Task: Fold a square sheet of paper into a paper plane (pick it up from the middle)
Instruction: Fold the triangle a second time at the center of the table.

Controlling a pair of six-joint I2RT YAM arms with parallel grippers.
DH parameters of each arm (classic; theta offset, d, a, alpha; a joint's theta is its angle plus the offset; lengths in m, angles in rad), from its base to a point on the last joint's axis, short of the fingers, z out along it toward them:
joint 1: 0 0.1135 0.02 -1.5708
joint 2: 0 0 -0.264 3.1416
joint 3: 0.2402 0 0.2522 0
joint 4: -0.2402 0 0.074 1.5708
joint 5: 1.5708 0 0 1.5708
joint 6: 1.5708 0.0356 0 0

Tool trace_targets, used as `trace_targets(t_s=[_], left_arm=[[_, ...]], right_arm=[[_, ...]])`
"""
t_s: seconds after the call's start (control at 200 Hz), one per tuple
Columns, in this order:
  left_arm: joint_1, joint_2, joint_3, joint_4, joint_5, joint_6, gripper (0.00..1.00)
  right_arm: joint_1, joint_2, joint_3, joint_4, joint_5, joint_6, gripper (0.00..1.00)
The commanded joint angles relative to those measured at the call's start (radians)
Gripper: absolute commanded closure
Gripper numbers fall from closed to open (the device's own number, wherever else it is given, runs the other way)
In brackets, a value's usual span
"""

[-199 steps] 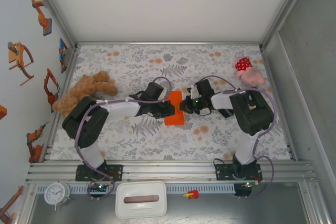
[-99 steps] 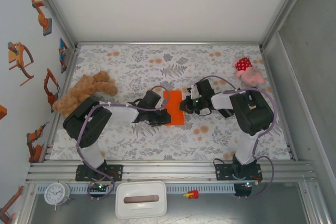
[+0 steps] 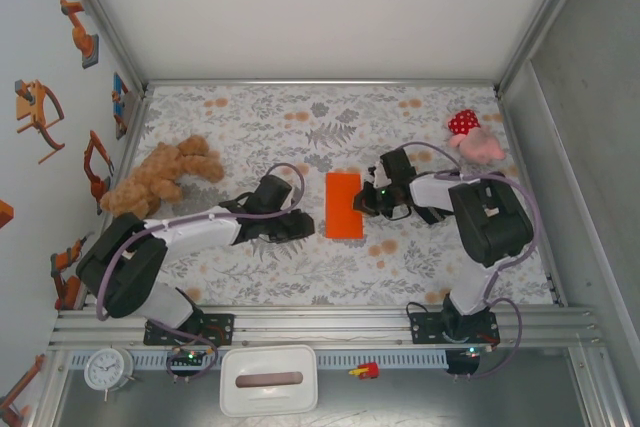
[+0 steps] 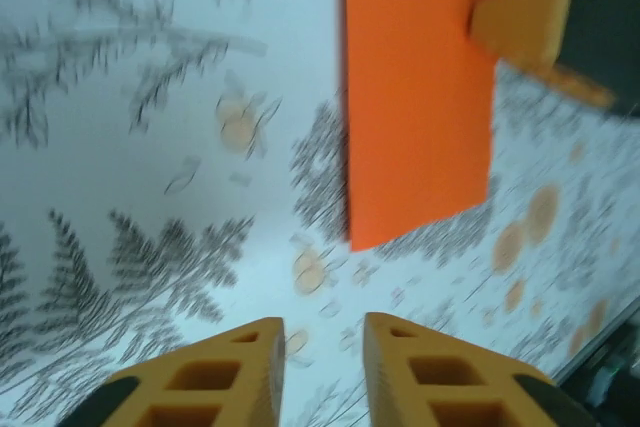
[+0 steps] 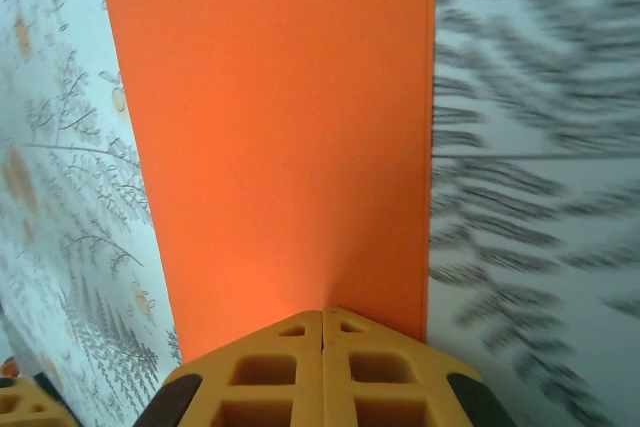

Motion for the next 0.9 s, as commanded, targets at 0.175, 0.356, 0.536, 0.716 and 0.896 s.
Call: trace_targets(t_s=[0.175,0.356,0.536,0.716,0.896], left_arm=[[-0.003,0.167,0.153,0.226,0.016,-0.105,0.59],[-0.005,0.309,0.282,0.189,0.031,-0.107,0.52],[0.017,0.418,0.372,0.147,0.067,-0.105,0.5],[0.041,0.507,0.439,0.147,0.119,-0.119,0.5],[0.045,0.541,0.46,0.114,0.088,-0.122,0.5]], right_arm=[[-0.003,-0.253,0.036,-0.137,0.15,0.033,0.78],[-0.003,-0.368,-0.092,-0.129,0.237,0.087,0.57],[-0.003,-0.477,-0.234,-0.081,0.281,0.148,0.35],[-0.002,-0.599,-0.334,-0.066,0.346,0.204,0.01],[-0.003,-0.691,-0.386,-0.07,0.406,0.236,0.03]])
